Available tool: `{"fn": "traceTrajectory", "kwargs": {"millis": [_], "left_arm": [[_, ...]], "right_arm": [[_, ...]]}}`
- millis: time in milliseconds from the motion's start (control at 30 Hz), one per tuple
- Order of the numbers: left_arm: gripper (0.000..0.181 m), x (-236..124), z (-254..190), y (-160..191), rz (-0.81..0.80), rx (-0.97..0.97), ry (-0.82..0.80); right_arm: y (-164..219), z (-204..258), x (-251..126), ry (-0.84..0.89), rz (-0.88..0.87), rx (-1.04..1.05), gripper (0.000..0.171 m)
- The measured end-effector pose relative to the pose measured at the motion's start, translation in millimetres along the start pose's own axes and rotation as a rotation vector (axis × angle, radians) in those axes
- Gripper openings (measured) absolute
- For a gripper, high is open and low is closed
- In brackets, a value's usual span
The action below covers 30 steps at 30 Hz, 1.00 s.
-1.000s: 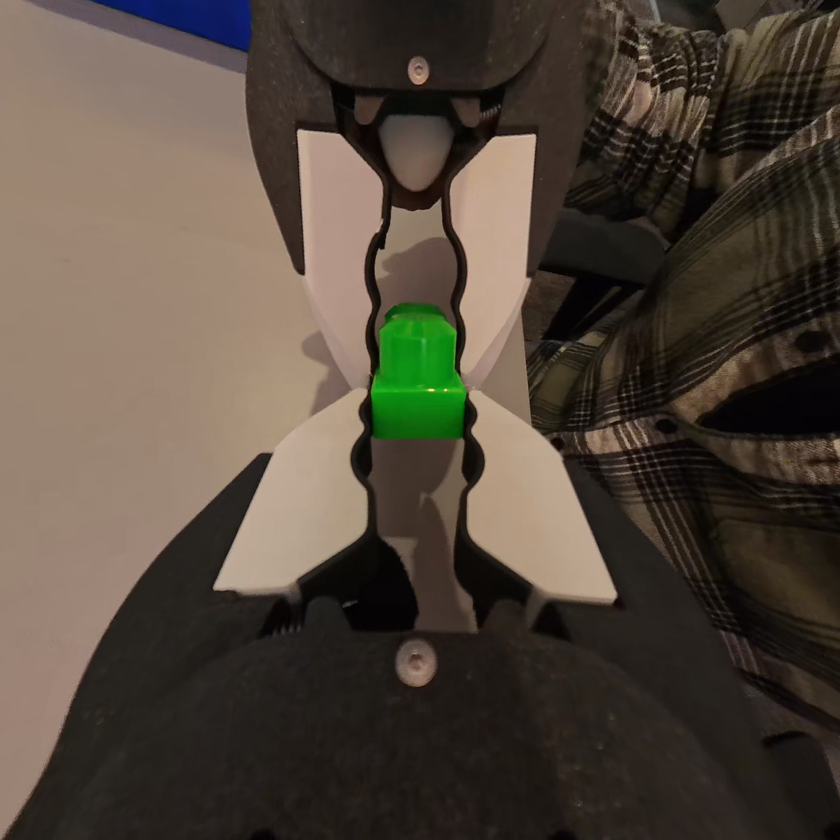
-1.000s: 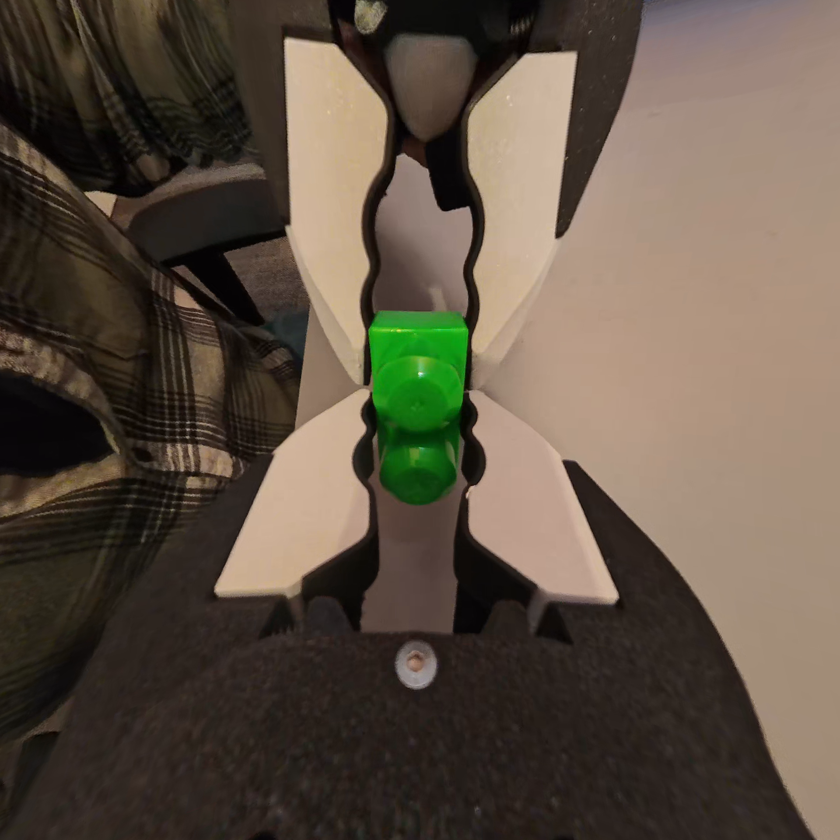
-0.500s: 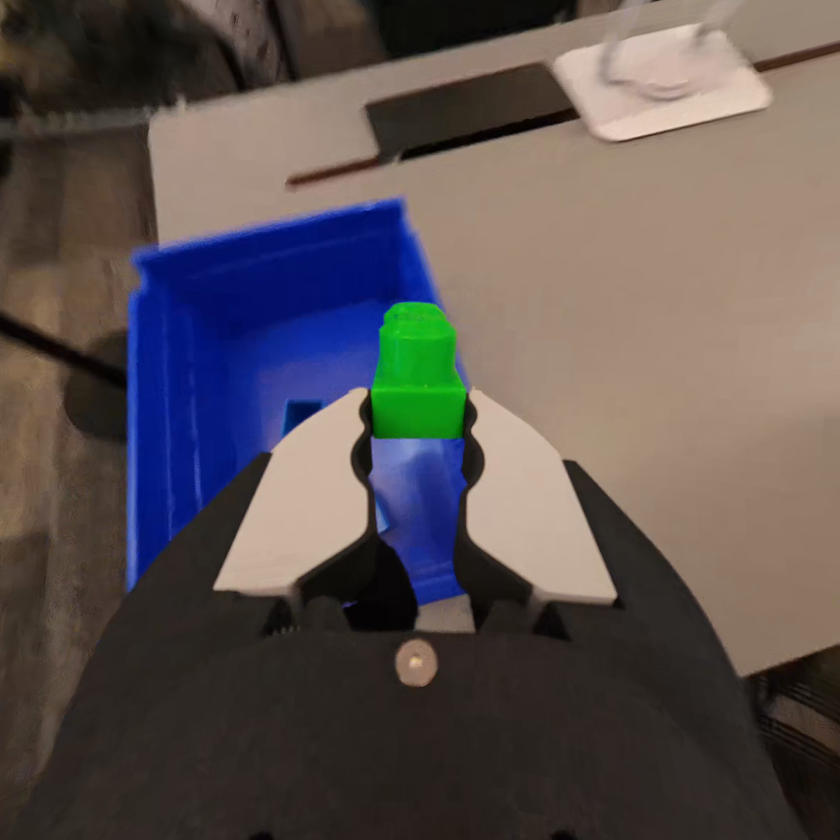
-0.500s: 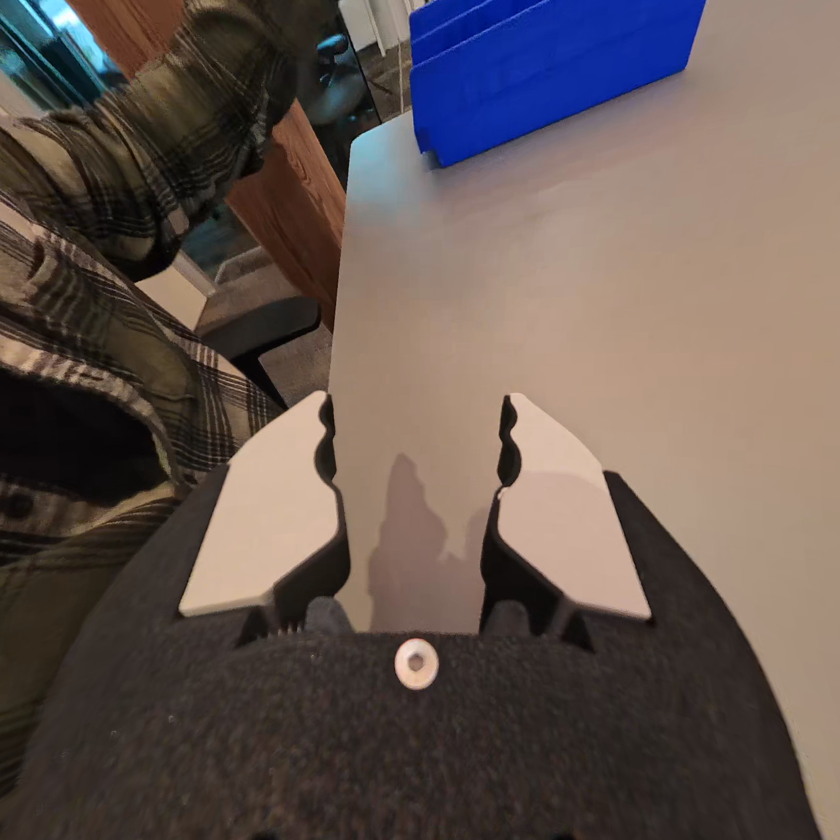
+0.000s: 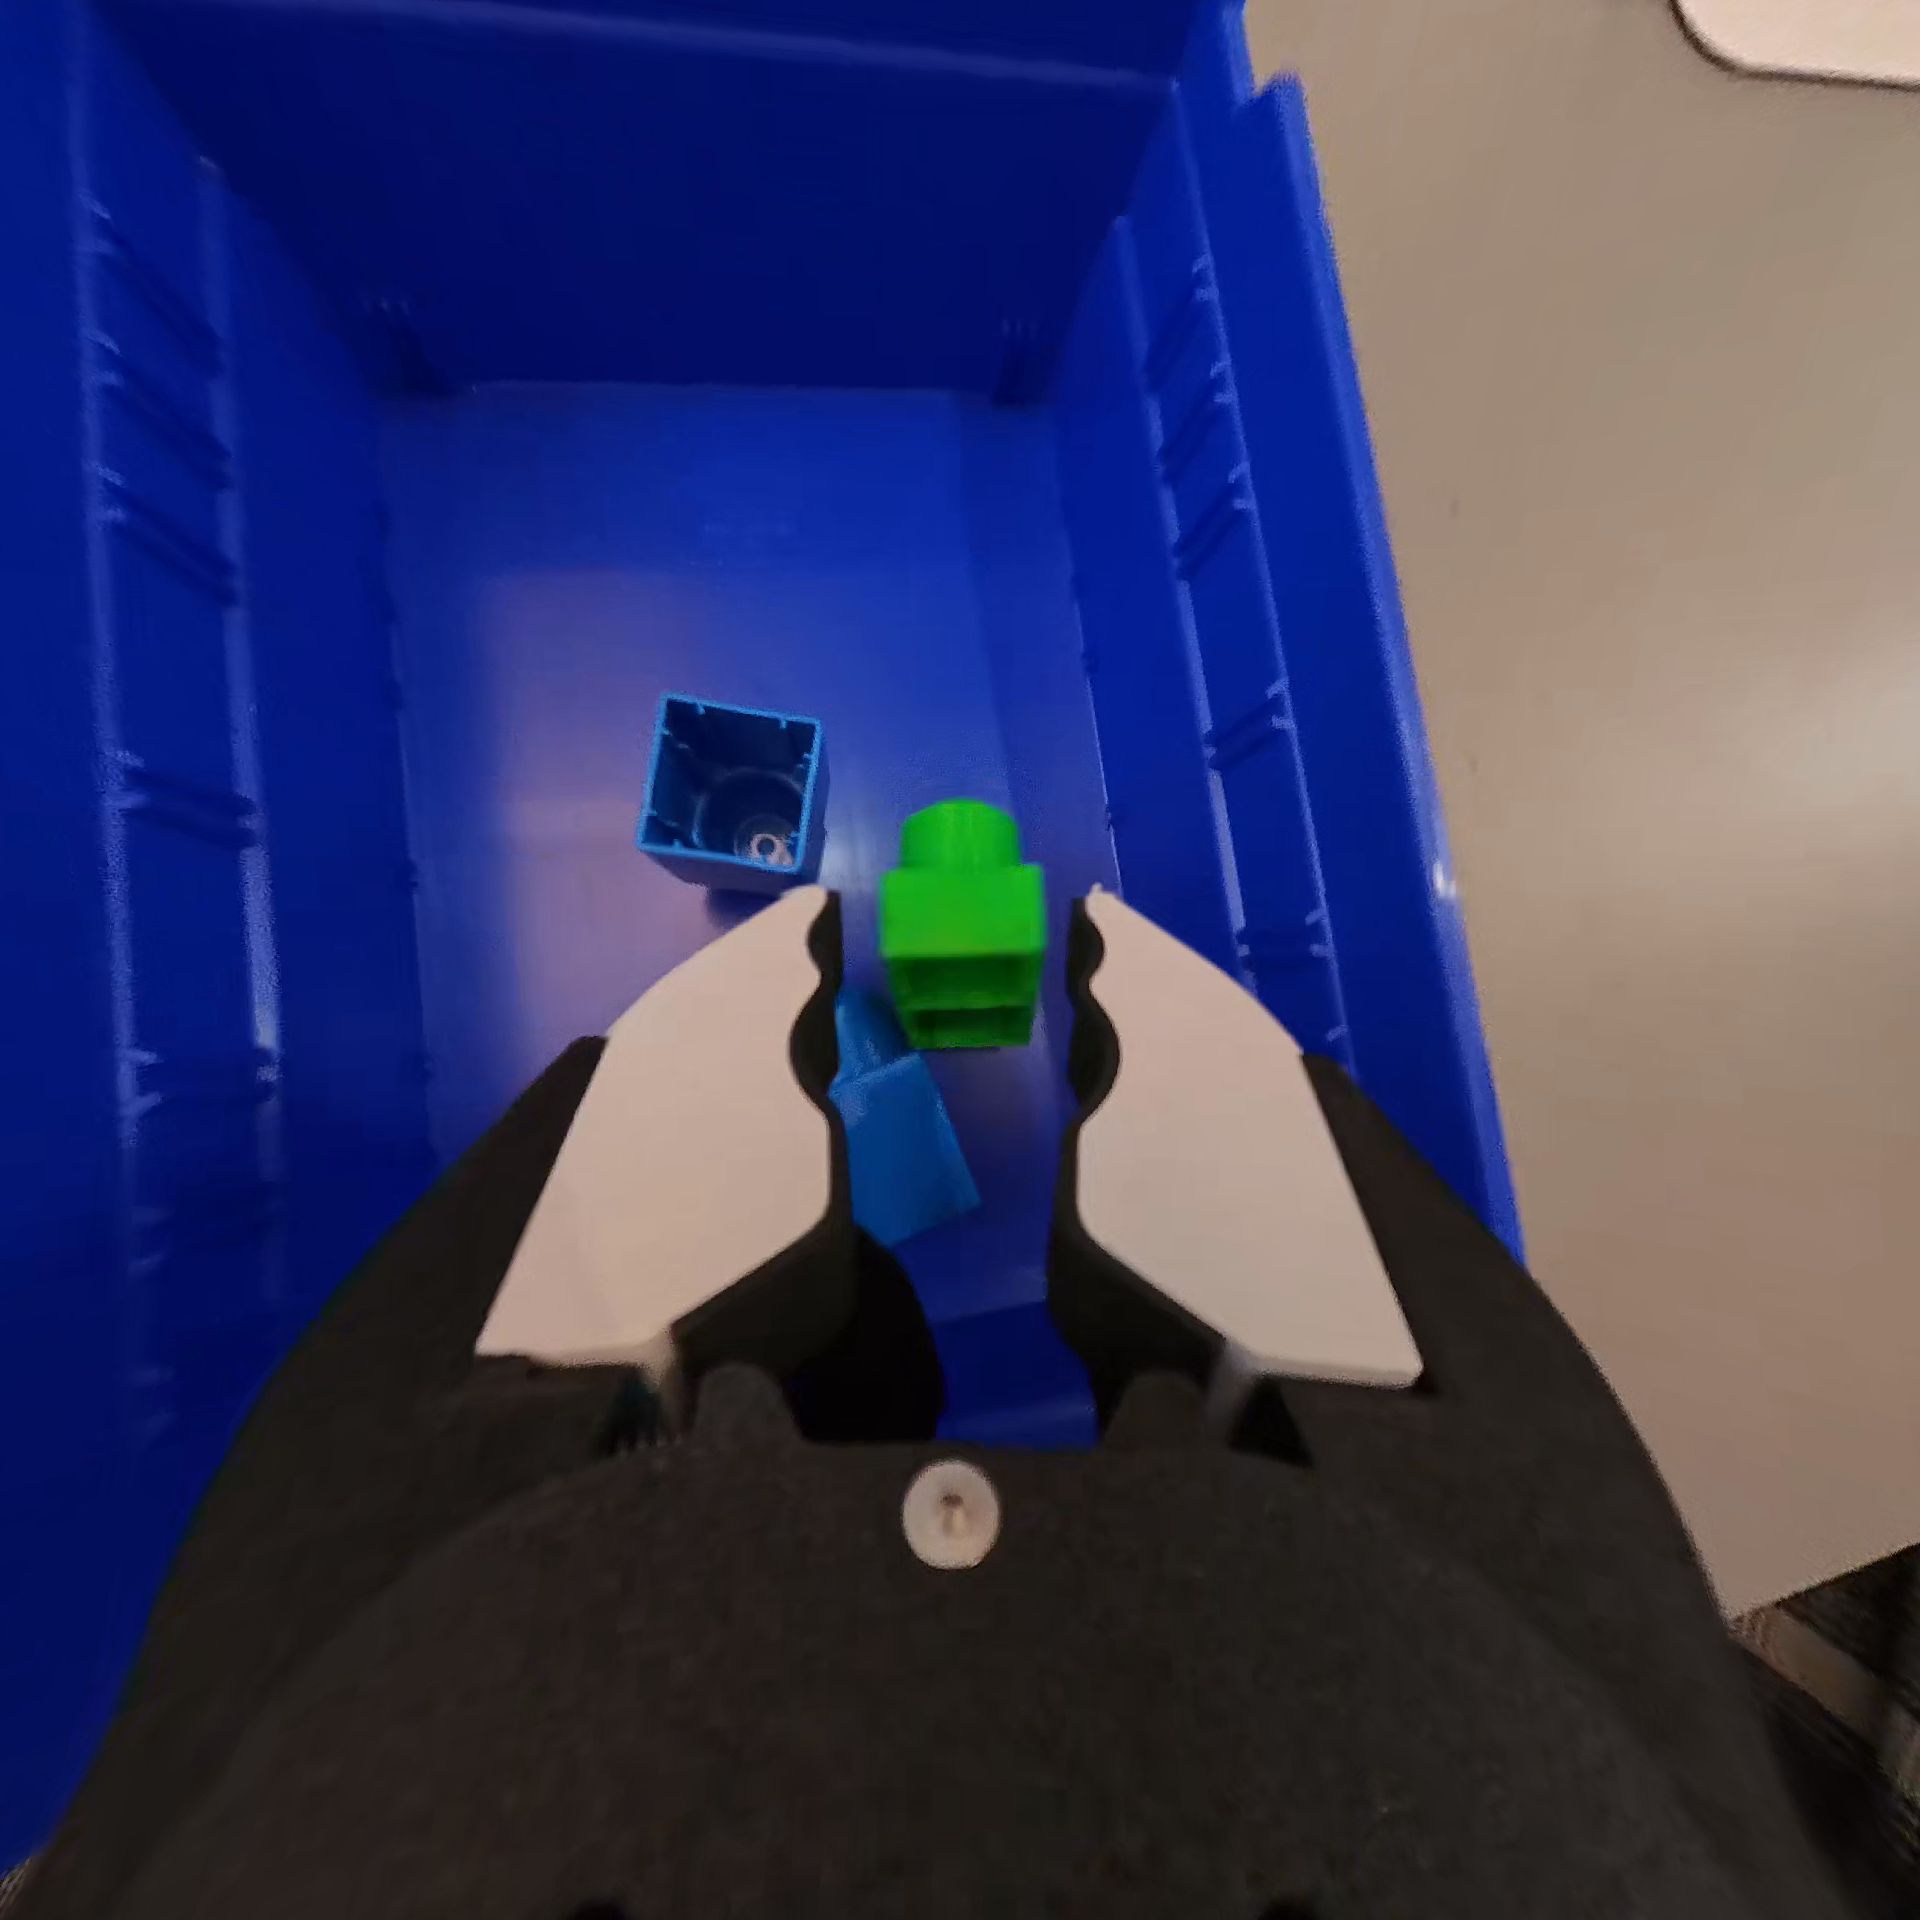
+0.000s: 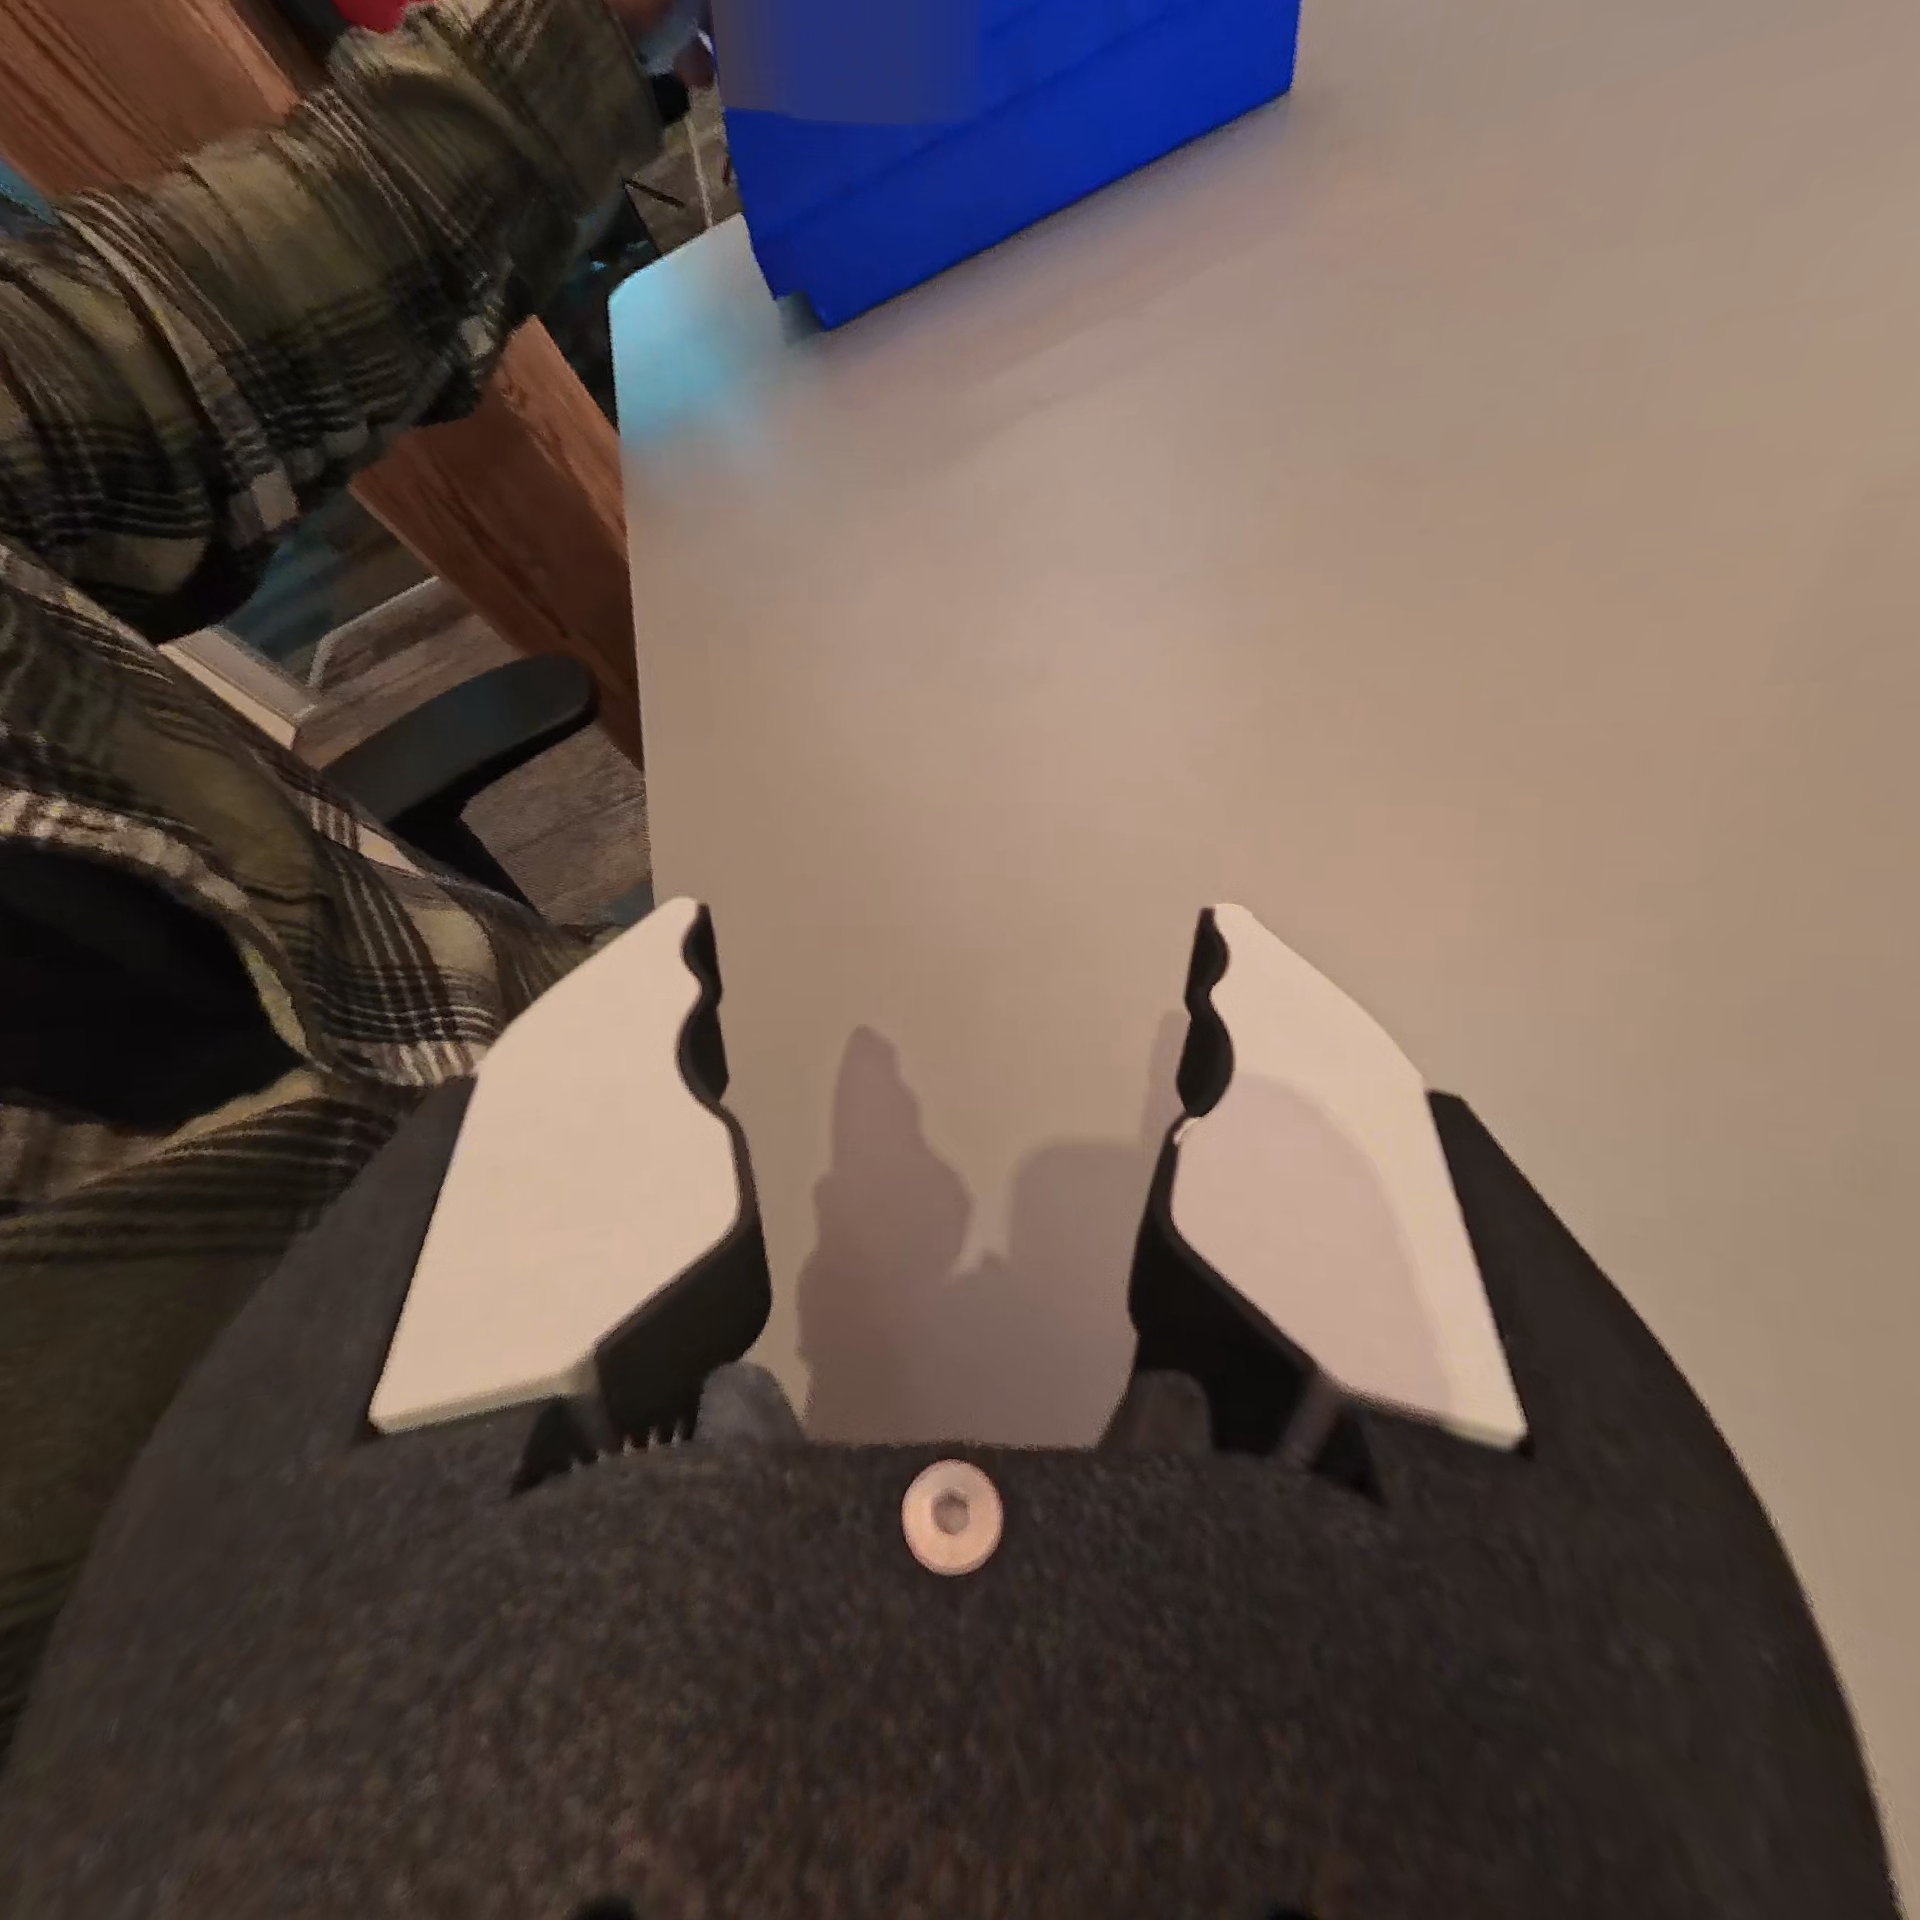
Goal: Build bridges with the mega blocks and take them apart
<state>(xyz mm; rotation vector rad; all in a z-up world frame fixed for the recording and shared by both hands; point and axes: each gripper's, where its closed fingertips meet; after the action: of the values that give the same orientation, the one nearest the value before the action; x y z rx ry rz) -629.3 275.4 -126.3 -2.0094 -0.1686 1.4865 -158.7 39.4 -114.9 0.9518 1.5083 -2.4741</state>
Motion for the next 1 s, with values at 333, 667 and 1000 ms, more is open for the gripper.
{"fn": "traceTrajectory", "kwargs": {"millis": [333, 667, 1000], "left_arm": [[0.06, -94.0, -135.5, -98.2, -0.514, 0.311, 0.029], [0.058, 46.6, -429.9, -63.1, -0.492, 0.696, 0.717], [0.057, 77.3, -451.5, -32.4, -0.526, 0.791, 0.776]], "right_arm": [[27.4, -38.3, -128.1, 0.297, 0.123, 0.003, 0.08], [73.3, -143.3, -270.1, 0.533, 0.525, -0.085, 0.068], [132.2, -206.9, -252.5, 0.378, 0.931, -0.166, 0.062]]}}
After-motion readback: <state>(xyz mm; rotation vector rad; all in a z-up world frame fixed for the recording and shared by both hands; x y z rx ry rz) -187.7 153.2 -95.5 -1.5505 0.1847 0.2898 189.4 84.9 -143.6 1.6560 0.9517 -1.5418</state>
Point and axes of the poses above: each gripper's, where its closed fingertips meet, x out along the fingers, y out of its underside, z = x × y across the jaws, and after that the axes turned 6 degrees about z, right-handed
